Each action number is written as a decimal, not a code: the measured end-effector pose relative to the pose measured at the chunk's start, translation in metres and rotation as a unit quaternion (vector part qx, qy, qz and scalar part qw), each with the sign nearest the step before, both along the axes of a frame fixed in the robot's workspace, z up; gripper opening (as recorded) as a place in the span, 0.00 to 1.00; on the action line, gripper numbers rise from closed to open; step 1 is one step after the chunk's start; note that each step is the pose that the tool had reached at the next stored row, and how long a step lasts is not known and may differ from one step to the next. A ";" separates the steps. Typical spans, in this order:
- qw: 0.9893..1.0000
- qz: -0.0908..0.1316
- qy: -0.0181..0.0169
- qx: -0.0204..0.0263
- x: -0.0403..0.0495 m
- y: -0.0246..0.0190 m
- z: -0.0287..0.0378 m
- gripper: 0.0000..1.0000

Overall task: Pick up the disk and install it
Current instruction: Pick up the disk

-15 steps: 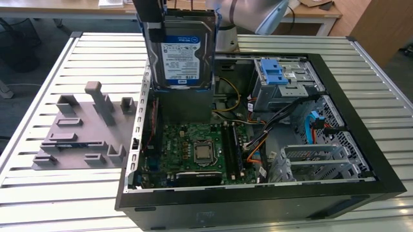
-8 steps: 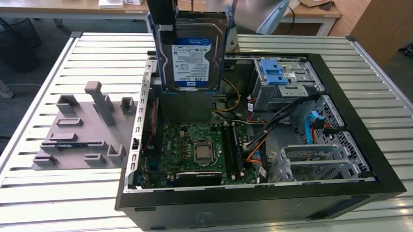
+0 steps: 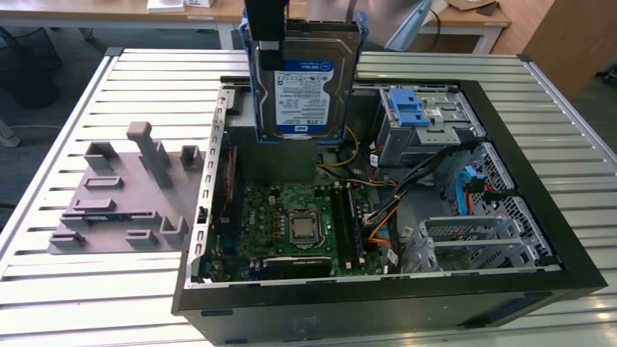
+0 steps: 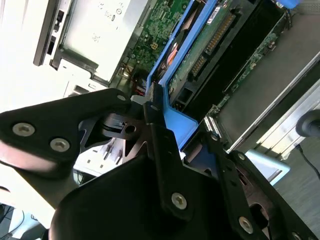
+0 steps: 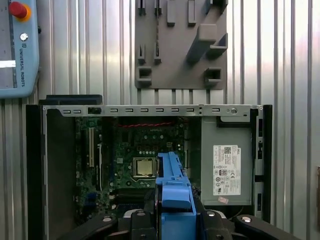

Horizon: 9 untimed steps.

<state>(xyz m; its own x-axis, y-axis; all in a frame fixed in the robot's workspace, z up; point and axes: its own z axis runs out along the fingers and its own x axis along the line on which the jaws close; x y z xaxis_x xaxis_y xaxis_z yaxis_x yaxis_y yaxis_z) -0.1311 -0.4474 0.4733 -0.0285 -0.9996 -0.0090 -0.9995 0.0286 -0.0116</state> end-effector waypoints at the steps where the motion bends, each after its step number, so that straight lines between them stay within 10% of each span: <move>1: 1.000 0.000 0.000 0.000 0.0023 -0.0008 0.0000 0.36; 9: 1.000 0.000 0.000 0.000 0.0203 -0.0067 0.0000 0.36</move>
<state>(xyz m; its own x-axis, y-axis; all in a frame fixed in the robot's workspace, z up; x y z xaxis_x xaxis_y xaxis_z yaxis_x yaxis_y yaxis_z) -0.1107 -0.4540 0.4733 -0.0285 -0.9996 -0.0090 -0.9995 0.0286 -0.0116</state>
